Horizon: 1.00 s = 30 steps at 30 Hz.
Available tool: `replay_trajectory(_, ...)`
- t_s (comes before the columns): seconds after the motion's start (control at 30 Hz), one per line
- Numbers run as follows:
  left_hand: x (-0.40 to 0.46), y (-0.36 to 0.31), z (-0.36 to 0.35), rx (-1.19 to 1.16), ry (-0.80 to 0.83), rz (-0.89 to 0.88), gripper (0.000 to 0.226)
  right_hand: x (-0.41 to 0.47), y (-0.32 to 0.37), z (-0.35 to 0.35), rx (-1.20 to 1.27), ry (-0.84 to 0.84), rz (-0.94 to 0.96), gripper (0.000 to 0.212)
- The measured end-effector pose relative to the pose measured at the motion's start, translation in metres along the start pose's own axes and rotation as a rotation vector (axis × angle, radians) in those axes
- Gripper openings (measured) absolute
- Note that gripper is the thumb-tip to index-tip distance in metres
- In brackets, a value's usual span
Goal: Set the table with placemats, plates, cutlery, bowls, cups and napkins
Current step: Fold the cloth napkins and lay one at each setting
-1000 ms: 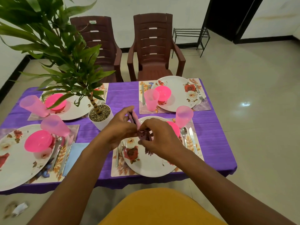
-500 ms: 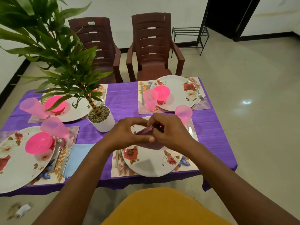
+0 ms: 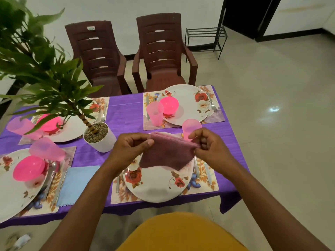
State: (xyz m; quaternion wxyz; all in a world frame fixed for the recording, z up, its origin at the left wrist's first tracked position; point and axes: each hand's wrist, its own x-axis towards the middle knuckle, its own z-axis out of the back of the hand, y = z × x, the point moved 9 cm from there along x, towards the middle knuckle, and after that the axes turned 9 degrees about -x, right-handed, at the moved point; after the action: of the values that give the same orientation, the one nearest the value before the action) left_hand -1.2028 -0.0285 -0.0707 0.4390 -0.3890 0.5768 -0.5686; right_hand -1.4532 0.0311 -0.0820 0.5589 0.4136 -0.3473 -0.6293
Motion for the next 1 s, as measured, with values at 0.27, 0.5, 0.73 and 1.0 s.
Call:
replay_trajectory(0.27, 0.015, -0.034, -0.076, 0.347, 0.267, -0.201, 0.021, 0.0, -0.011, -0.004, -0.337, 0.293, 0.135, 0.032)
replay_trajectory(0.5, 0.024, -0.02, -0.099, 0.318, 0.319, -0.186, 0.023, 0.008, 0.015, 0.008, -0.314, 0.146, 0.24, 0.005)
replay_trajectory(0.73, 0.04, 0.037, -0.094, 0.107, 0.416, 0.204, 0.019, 0.009, -0.009, 0.044, -0.012, 0.03, 0.058, 0.026)
replay_trajectory(1.0, 0.029, 0.063, -0.133, -0.636, 0.239, 0.477, 0.039, -0.01, -0.05, 0.057, 0.199, -0.126, -0.06, 0.036)
